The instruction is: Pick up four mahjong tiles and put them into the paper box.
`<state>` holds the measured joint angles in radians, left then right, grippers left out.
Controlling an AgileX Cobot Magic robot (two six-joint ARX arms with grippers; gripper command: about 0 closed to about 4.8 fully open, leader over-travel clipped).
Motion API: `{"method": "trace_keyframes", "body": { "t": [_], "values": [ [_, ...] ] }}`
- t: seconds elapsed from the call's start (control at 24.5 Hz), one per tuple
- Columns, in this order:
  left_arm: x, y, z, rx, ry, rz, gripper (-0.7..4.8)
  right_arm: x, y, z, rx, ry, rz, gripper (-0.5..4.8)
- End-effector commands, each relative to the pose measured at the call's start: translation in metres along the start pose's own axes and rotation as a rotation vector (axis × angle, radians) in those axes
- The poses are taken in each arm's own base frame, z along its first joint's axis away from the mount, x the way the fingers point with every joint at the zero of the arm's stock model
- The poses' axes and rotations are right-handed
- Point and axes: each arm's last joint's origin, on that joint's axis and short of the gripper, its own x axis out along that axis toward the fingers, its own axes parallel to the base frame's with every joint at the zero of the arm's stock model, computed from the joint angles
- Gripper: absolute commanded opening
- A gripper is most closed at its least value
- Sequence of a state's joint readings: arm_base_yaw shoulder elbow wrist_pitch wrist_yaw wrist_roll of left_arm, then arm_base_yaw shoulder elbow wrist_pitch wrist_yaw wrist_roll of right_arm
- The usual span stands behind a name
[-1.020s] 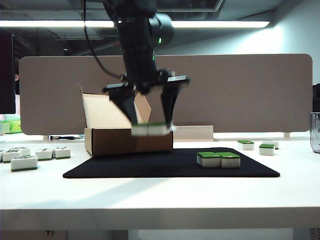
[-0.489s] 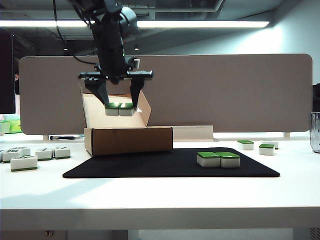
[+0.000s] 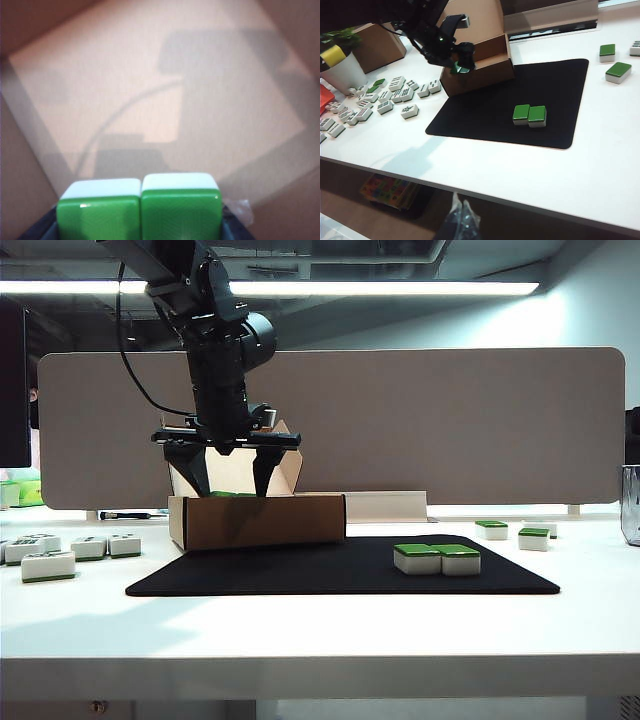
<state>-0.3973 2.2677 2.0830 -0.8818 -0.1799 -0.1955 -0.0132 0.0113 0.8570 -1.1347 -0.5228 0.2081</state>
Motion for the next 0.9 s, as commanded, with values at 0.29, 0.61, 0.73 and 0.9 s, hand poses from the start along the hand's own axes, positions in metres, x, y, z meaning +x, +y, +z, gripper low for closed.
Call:
{"method": "trace_keyframes", "body": {
  "t": [0.29, 0.61, 0.73, 0.9],
  "values": [
    [-0.006, 0.003, -0.013, 0.025, 0.145, 0.001, 3.35, -0.003, 0.001, 0.000, -0.017, -0.026, -0.003, -0.01],
    [-0.006, 0.002, -0.013, -0.019, 0.149, -0.021, 3.35, -0.002, 0.001, 0.000, -0.017, -0.026, -0.004, -0.01],
    [-0.005, 0.000, -0.006, -0.045, 0.075, -0.037, 3.35, -0.002, 0.001, 0.000, -0.017, -0.026, -0.004, -0.01],
    [-0.004, -0.001, 0.000, -0.054, 0.020, -0.050, 3.35, -0.002, 0.001, 0.000, -0.016, -0.026, -0.004, -0.01]
  ]
}}
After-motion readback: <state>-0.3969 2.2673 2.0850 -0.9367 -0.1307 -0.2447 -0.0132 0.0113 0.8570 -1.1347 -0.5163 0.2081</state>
